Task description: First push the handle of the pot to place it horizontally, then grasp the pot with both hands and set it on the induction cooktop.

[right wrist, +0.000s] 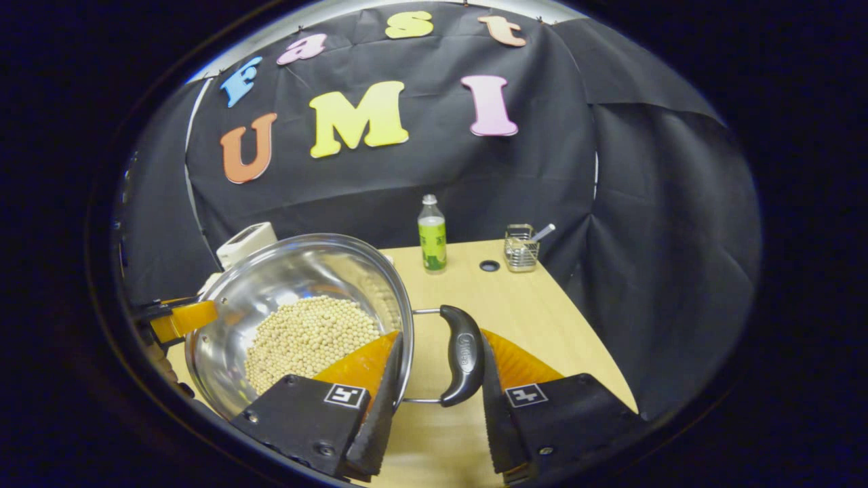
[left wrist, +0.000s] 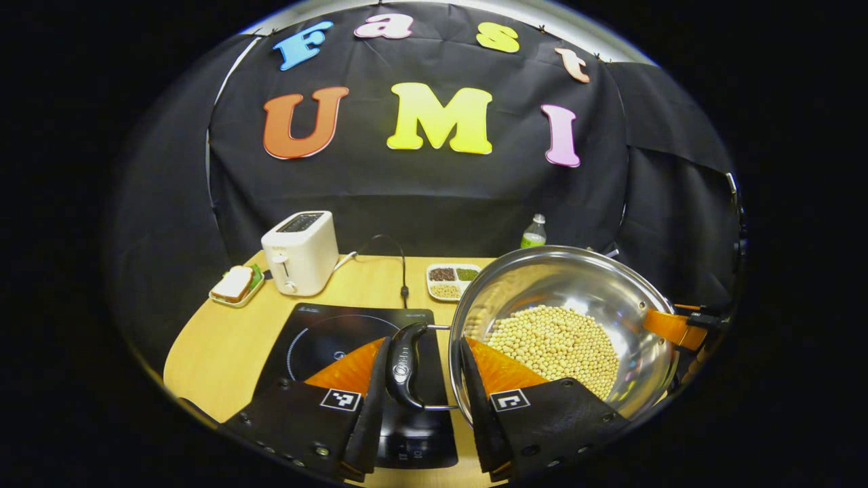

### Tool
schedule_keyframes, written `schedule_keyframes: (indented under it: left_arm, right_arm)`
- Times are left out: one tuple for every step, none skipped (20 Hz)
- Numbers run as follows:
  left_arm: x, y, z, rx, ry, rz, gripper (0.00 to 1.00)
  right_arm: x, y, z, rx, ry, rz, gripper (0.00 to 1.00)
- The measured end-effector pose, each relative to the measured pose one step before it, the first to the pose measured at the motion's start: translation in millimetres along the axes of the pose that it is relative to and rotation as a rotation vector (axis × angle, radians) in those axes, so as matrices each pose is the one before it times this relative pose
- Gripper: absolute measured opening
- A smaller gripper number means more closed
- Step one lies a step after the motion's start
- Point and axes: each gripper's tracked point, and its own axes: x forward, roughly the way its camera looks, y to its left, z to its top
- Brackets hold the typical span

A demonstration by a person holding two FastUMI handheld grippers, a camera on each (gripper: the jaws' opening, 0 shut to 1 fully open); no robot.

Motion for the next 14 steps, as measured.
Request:
schedule_keyframes:
  left_arm:
    - [-5.43, 10.7, 4.19, -0.00682, -0.01127, 0.00882, 0.54]
    - [-4.36, 10.99, 6.52, -0.00963, -0.01568, 0.00994, 0.54]
    - [-3.5, 11.3, 5.96, -0.01265, -0.01323, 0.01076, 0.54]
    - [-2.58, 11.39, 6.49, -0.00829, -0.01627, 0.01184, 0.54]
    - [-1.99, 11.48, 5.5, 0.00036, -0.01425, 0.01615, 0.54]
    - [-0.98, 12.01, 3.86, 0.00059, -0.01057, 0.02208, 0.54]
    - [3.24, 12.43, 1.26, 0.00698, -0.00742, 0.02039, 0.54]
    - [4.42, 10.13, -2.93, 0.0055, 0.00561, 0.01479, 0.54]
    - [3.43, 8.99, -4.64, -0.00292, 0.00996, 0.00926, 0.54]
    - [6.36, 8.3, -6.65, -0.01741, 0.02096, 0.0044, 0.54]
    - [5.56, 9.53, -6.41, -0.01765, 0.01677, 0.00701, 0.54]
    - [4.54, 10.05, -5.26, -0.00968, 0.01547, 0.00943, 0.54]
    - [5.05, 8.45, -3.42, -0.00307, 0.01099, 0.01077, 0.55]
    - [5.08, 8.16, -2.06, -0.00479, 0.00882, 0.01156, 0.54]
  right_arm:
    - [-0.18, 12.03, 2.4, 0.00065, 0.00175, 0.01541, 0.6]
    - [1.57, 12.2, 2.23, 0.00491, 0.00212, 0.0173, 0.61]
    - [3.45, 12.45, 0.24, 0.00585, 0.00696, 0.01704, 0.61]
    - [2.91, 12.71, 0.16, 0.00965, 0.00912, 0.01645, 0.6]
    - [3.78, 12.33, -0.89, 0.00346, 0.00934, 0.0156, 0.6]
    - [3.34, 11.51, 0.64, -0.00116, 0.00542, 0.01123, 0.61]
    - [5.27, 11.07, 0.52, -0.00576, 0.00186, 0.00862, 0.6]
    - [6.99, 9.78, 1.05, -0.00978, 0.00026, 0.00355, 0.59]
    - [8.81, 9.1, 0.02, -0.01297, 0.00216, 0.00364, 0.59]
    - [8.52, 8.32, -1.83, -0.00779, 0.01108, 0.00371, 0.59]
    - [8.76, 8.78, -3.99, -0.00486, 0.01556, 0.00543, 0.6]
    - [9.47, 8.77, -3.46, -0.00866, 0.01464, 0.00496, 0.59]
    - [9.64, 7.94, -1.99, -0.0064, 0.01179, 0.00426, 0.61]
    - [9.07, 7.52, -1.98, -0.004, 0.01308, 0.00535, 0.6]
